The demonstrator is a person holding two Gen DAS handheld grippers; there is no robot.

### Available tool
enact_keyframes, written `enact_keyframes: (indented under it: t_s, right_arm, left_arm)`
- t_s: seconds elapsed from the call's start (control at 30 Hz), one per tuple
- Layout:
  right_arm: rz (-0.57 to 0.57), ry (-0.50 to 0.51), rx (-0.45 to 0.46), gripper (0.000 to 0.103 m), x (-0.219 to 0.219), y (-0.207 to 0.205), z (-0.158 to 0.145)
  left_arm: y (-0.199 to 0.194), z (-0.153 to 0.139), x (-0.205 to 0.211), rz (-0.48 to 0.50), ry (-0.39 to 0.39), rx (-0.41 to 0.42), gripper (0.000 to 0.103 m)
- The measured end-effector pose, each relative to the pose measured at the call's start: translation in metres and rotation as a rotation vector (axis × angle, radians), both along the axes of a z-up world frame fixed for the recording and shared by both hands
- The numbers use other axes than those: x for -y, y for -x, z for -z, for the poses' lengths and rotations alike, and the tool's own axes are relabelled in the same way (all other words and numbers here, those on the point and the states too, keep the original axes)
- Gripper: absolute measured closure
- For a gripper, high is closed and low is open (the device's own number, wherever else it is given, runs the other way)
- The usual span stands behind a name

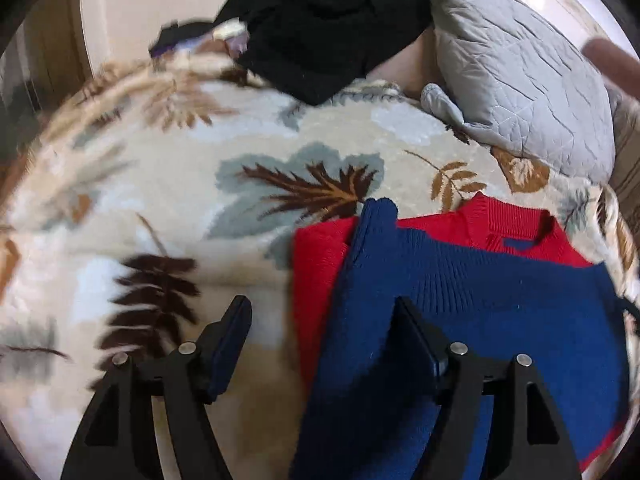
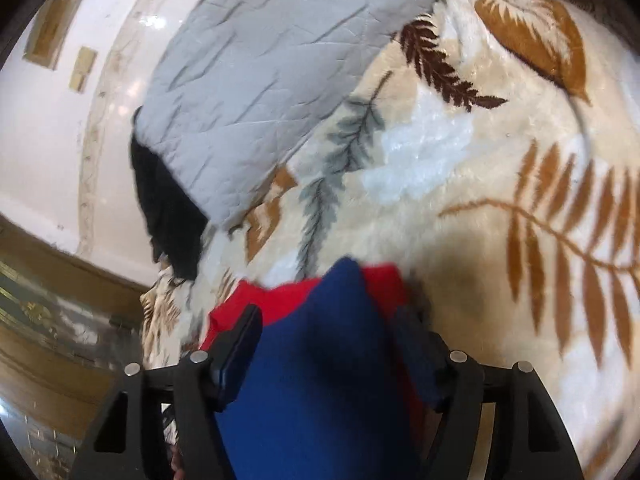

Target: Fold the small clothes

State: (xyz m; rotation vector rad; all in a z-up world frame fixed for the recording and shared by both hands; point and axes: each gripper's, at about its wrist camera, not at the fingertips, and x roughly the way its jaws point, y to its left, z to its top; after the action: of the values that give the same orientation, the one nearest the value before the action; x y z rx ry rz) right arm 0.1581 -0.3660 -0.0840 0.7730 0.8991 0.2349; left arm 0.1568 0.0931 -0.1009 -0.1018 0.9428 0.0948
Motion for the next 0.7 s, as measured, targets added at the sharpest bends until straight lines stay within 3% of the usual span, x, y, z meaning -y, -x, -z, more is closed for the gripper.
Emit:
enact_keyframes:
  t_s: [0.1, 0.2, 0.33, 0.37, 0.43, 0.5, 0.57, 0.63, 0.7]
  right_arm:
    - [-0.006, -0.021, 0.061, 0.029, -0.002, 0.051, -0.018]
    - [-0.053, -0.099, 0.065, 0.023, -0.019, 0.114, -0.015]
    - [-0.017, -0.144, -0.067, 0.02, -0.041, 0.171, 0.031]
    - [0.0, -0.159, -0.096, 0.02, -0.042, 0.174, 0.042]
    - [0.033, -0.167, -0.068, 0.02, -0.04, 0.174, 0.042]
    - [0.043, -0.178, -0.063, 0.019, -0.039, 0.164, 0.04]
    - [0.091, -0.196, -0.08, 0.019, -0.034, 0.157, 0.045]
    - [0.129, -0.219, -0.065, 0.019, -0.03, 0.153, 0.047]
    - [0.154, -0.221, -0.056, 0.02, -0.028, 0.15, 0.047]
  left_arm:
    - [0.025, -0.019, 0.001, 0.007, 0.019, 0.043, 0.029]
    - [0.064, -0.038, 0.007, 0.025, 0.038, 0.1, 0.027]
    - [0.099, -0.038, 0.02, 0.057, 0.037, 0.117, 0.021]
    - [0.105, -0.031, 0.023, 0.065, 0.047, 0.099, 0.02]
    - [0.105, -0.009, 0.028, 0.066, 0.049, 0.023, 0.02]
    - [0.098, 0.017, 0.028, 0.038, -0.022, -0.069, 0.019]
    - [0.098, 0.02, 0.02, 0.012, 0.021, -0.052, 0.018]
    - [0.097, 0.014, 0.018, -0.006, 0.015, -0.072, 0.018]
    - [0.1, 0.004, 0.018, -0.007, 0.001, -0.034, 0.018]
